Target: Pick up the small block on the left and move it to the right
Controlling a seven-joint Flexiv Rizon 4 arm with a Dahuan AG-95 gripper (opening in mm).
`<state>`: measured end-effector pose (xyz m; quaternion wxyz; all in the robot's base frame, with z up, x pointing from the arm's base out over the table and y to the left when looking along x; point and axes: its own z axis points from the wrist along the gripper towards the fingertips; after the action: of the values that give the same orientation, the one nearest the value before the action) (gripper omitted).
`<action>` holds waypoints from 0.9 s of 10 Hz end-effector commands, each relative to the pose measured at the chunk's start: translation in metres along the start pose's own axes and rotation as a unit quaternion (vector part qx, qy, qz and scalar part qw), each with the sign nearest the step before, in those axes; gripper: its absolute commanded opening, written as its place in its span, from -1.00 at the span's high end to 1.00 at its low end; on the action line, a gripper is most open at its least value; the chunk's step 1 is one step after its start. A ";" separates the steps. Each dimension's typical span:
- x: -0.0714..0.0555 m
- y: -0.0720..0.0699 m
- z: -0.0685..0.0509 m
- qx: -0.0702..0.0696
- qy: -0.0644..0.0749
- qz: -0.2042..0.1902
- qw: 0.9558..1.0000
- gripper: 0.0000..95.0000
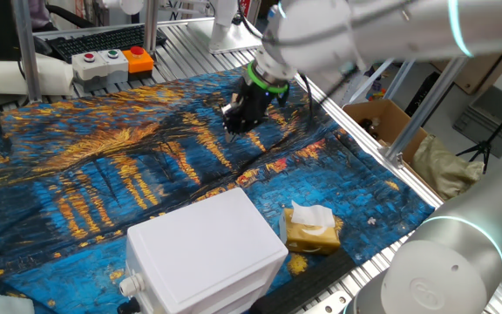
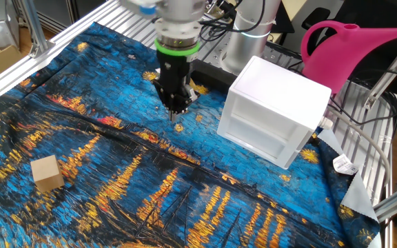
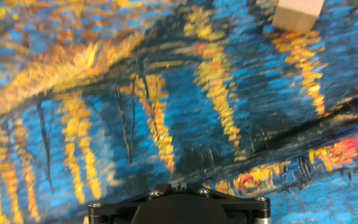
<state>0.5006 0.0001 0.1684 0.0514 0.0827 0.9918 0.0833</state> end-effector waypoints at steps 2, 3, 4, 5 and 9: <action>-0.004 0.005 0.002 -0.010 0.053 -0.021 0.998 1.00; -0.008 0.010 0.001 -0.008 0.053 -0.012 0.999 1.00; -0.010 0.012 0.000 -0.006 0.048 0.001 0.999 1.00; -0.010 0.013 -0.001 -0.005 0.029 0.002 1.000 1.00; -0.015 0.017 -0.001 0.049 0.024 -0.020 0.998 0.20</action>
<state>0.5153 0.0141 0.1741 0.0142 0.0778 0.9953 0.0559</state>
